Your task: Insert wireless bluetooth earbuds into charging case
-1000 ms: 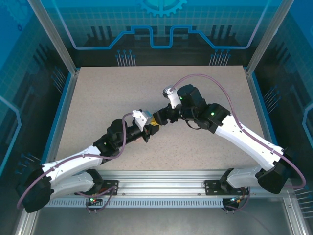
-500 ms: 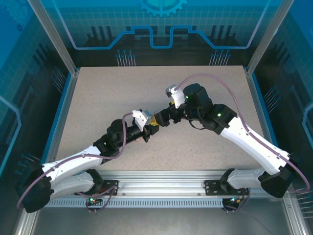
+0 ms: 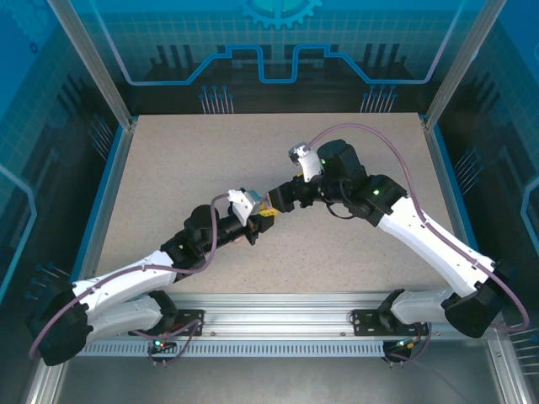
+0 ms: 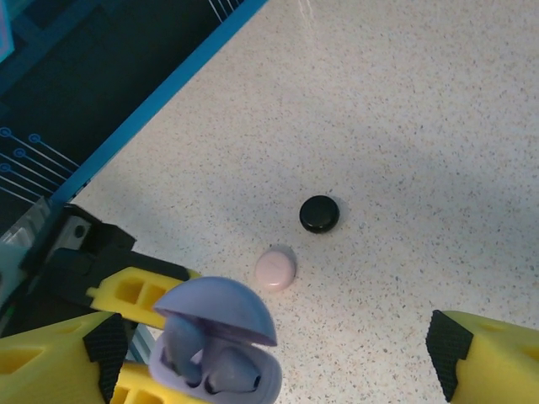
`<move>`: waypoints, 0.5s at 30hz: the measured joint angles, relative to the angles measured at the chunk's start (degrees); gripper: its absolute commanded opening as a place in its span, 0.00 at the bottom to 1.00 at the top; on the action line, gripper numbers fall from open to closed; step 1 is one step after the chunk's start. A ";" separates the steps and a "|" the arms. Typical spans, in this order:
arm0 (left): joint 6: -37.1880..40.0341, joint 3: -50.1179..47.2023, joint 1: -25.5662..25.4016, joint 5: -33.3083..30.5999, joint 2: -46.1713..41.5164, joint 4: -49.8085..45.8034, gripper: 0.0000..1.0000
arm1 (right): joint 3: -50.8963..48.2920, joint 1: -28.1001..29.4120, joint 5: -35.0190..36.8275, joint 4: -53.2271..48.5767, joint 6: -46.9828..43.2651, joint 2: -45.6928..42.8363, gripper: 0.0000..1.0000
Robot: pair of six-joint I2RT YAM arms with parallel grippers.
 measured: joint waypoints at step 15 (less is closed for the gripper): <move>0.15 0.00 0.02 0.04 0.00 -0.61 0.09 | -2.32 -1.88 -1.49 0.48 2.71 1.22 0.91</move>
